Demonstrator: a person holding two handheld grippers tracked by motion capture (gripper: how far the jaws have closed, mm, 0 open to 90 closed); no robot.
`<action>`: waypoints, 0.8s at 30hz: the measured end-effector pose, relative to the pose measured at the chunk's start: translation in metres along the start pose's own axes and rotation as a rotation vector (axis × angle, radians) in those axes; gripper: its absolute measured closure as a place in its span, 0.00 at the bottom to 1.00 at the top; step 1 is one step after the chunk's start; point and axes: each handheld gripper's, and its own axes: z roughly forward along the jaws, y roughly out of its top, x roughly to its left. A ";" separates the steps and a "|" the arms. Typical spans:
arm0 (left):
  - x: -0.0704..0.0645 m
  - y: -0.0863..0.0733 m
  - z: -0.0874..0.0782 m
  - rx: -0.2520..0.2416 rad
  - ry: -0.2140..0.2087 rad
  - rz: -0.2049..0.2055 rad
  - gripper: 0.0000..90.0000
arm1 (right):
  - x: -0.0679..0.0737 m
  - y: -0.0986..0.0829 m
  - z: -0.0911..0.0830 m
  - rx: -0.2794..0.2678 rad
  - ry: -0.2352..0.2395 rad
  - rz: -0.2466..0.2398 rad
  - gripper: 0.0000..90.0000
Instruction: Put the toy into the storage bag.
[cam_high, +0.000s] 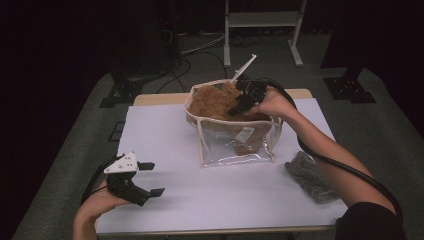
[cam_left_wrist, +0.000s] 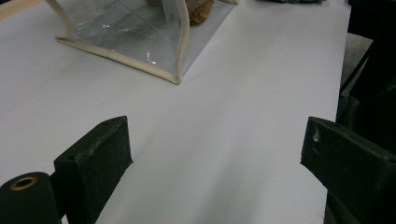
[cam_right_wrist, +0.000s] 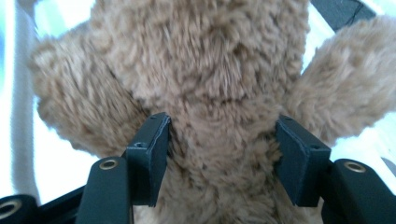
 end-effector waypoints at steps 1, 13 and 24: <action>0.000 0.000 0.000 -0.002 -0.001 -0.001 0.08 | 0.000 0.001 0.000 -0.006 0.002 -0.004 0.44; 0.002 0.000 0.001 -0.006 -0.006 -0.003 0.08 | -0.001 0.011 0.010 -0.019 0.019 -0.028 0.67; 0.001 -0.003 -0.003 -0.003 0.004 -0.005 0.08 | 0.000 0.004 0.024 0.039 0.021 -0.021 0.77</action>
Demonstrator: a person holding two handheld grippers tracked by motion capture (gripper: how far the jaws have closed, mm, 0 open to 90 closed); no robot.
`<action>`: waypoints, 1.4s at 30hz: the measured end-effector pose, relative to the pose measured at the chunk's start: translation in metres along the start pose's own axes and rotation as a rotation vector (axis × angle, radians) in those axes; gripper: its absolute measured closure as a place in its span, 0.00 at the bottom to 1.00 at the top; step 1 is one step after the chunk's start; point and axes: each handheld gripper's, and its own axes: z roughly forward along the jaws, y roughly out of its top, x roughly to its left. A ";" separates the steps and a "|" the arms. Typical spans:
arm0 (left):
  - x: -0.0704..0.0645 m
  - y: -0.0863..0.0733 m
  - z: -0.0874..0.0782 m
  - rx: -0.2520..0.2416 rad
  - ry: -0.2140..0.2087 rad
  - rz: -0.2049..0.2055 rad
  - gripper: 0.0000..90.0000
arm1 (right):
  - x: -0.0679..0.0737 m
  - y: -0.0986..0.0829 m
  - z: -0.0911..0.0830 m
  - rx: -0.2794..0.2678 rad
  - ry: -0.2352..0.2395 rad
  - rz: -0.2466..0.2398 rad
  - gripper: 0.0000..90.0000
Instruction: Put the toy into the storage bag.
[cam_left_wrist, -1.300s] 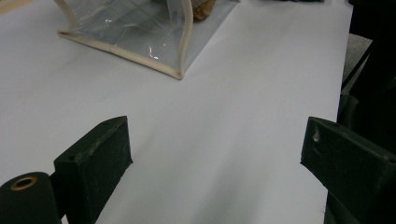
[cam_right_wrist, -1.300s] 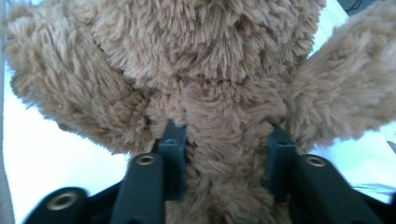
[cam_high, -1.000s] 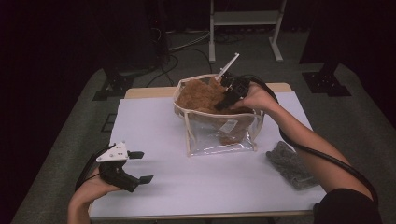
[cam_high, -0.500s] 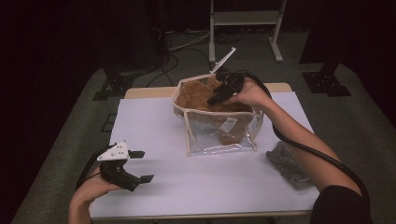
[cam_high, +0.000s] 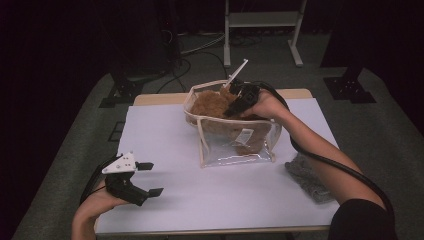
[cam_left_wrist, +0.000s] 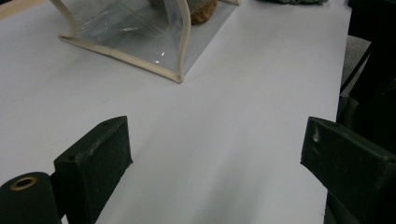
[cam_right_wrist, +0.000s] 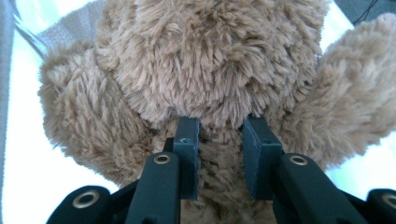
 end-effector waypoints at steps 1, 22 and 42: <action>0.000 -0.001 0.000 -0.003 0.001 -0.003 0.08 | 0.000 0.000 0.001 0.003 0.001 0.006 0.77; -0.001 0.001 0.002 0.004 -0.005 0.003 0.08 | 0.000 -0.004 -0.022 -0.074 0.009 0.034 0.66; 0.000 0.001 0.007 0.004 -0.010 0.006 0.08 | 0.002 -0.022 -0.061 -0.178 0.008 0.053 0.55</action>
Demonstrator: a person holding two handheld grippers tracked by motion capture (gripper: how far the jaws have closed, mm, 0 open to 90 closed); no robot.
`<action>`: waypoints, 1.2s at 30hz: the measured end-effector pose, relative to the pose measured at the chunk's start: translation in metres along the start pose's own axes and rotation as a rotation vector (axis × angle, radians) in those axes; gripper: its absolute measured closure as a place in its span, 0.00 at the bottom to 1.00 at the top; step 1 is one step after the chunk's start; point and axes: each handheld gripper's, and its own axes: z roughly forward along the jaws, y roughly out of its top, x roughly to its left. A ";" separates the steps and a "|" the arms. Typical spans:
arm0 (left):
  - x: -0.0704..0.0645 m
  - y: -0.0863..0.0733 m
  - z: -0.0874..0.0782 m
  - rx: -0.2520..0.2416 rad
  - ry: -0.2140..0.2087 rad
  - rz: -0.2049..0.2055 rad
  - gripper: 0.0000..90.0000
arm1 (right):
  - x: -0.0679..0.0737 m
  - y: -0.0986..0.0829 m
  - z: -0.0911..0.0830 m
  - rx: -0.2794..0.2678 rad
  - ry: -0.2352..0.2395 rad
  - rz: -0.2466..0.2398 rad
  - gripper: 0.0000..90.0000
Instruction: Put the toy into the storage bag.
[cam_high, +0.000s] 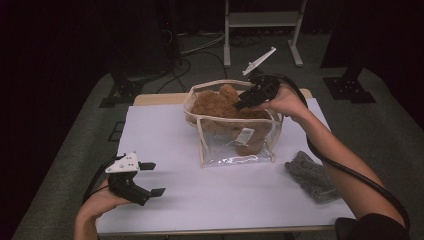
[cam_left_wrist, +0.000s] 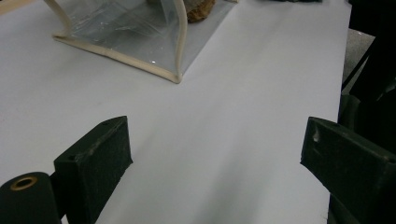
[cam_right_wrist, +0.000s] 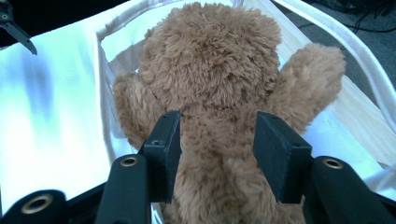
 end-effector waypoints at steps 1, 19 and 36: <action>0.000 0.000 0.000 0.003 0.000 0.002 0.08 | 0.000 -0.001 -0.002 -0.006 -0.001 -0.003 0.55; -0.004 0.000 0.004 0.006 -0.007 0.001 0.08 | 0.006 -0.028 -0.046 -0.089 -0.015 0.029 0.50; -0.004 -0.001 0.009 0.014 -0.018 0.001 0.08 | 0.014 -0.063 -0.075 -0.151 -0.016 0.055 0.44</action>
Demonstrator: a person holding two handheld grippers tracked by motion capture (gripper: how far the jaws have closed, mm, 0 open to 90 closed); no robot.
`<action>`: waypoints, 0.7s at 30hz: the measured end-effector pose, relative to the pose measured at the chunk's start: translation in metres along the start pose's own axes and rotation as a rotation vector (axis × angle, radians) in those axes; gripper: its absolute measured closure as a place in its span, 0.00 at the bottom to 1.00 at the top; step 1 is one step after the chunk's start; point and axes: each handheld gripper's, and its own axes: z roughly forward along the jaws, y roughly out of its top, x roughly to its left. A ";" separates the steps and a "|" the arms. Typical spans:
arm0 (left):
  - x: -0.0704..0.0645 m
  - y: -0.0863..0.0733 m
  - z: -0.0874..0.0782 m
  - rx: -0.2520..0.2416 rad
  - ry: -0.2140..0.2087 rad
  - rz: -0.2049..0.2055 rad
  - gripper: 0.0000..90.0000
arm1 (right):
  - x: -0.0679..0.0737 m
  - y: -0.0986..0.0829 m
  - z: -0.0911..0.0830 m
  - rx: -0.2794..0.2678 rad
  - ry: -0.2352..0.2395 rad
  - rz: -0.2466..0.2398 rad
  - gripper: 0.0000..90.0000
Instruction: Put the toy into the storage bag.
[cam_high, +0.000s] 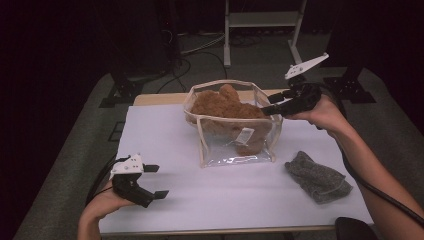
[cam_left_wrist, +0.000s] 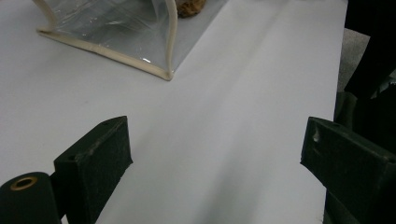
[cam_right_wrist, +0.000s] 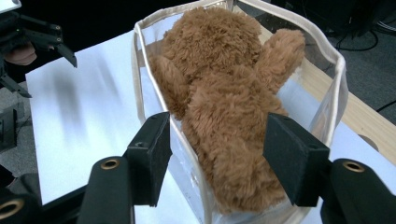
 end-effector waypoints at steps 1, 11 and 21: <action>0.000 0.000 0.000 0.002 0.001 0.001 0.08 | 0.001 -0.002 -0.001 -0.001 -0.002 0.001 0.44; 0.000 0.001 0.001 -0.002 -0.002 0.000 0.08 | 0.007 -0.018 -0.016 -0.021 -0.014 0.009 0.42; 0.000 0.001 0.003 0.006 -0.004 0.000 0.08 | 0.008 -0.042 -0.032 -0.045 -0.026 0.036 0.40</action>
